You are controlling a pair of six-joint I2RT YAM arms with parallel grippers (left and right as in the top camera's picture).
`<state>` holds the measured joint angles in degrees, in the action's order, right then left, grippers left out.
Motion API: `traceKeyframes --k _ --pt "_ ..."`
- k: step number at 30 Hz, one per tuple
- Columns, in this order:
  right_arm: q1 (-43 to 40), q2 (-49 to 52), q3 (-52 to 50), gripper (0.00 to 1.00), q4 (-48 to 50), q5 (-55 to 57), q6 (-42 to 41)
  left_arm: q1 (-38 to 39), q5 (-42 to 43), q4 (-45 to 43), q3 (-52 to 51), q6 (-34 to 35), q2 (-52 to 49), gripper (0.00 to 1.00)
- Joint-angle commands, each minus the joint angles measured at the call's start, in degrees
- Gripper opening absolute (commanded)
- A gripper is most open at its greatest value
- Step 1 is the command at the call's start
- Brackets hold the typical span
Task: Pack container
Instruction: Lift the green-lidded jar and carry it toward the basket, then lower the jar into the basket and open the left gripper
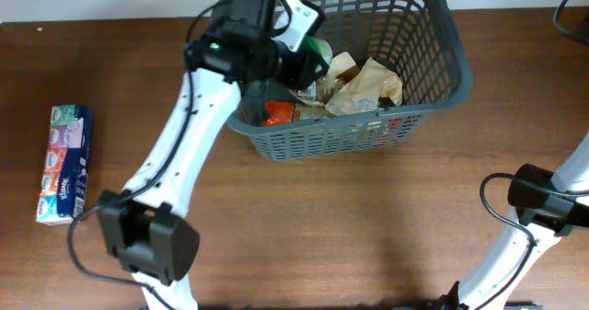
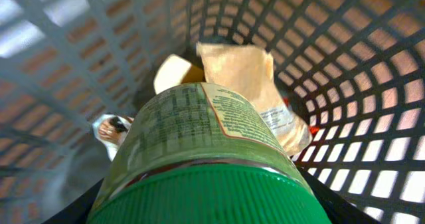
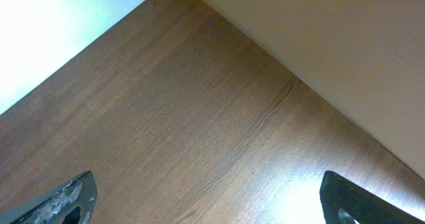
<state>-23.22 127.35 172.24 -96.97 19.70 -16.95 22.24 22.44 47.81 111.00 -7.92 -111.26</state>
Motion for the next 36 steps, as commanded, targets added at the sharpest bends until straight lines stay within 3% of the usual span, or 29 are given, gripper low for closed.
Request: traceKeyframes --k 1,21,22,24,25,26,29,30,36 --pt "-0.1 -0.7 0.8 0.99 -0.3 0.9 -0.7 0.3 -1.5 -0.2 1.0 1.0 -1.7 0.02" --pt "-0.1 -0.7 0.8 0.99 -0.3 0.9 -0.7 0.3 -9.9 1.9 0.9 0.9 -12.0 0.02" --pt "-0.1 -0.7 0.8 0.99 -0.3 0.9 -0.7 0.3 -9.9 1.9 0.9 0.9 -12.1 0.06" --pt "-0.1 -0.7 0.8 0.99 -0.3 0.9 -0.7 0.3 -9.9 1.8 0.9 0.9 -12.1 0.38" --pt "-0.1 -0.7 0.8 0.99 -0.3 0.9 -0.7 0.3 -9.8 1.7 0.9 0.9 -12.1 0.64" --pt "-0.1 -0.7 0.8 0.99 -0.3 0.9 -0.7 0.3 -9.8 1.7 0.9 0.7 -12.1 0.71" --pt "-0.1 -0.7 0.8 0.99 -0.3 0.9 -0.7 0.3 -9.7 1.7 0.9 0.5 -12.1 0.87" --pt "-0.1 -0.7 0.8 0.99 -0.3 0.9 -0.7 0.3 -9.6 1.7 0.9 0.5 -12.1 0.96" --pt "-0.1 -0.7 0.8 0.99 -0.3 0.9 -0.7 0.3 -6.6 1.7 1.0 0.5 -12.1 0.99"
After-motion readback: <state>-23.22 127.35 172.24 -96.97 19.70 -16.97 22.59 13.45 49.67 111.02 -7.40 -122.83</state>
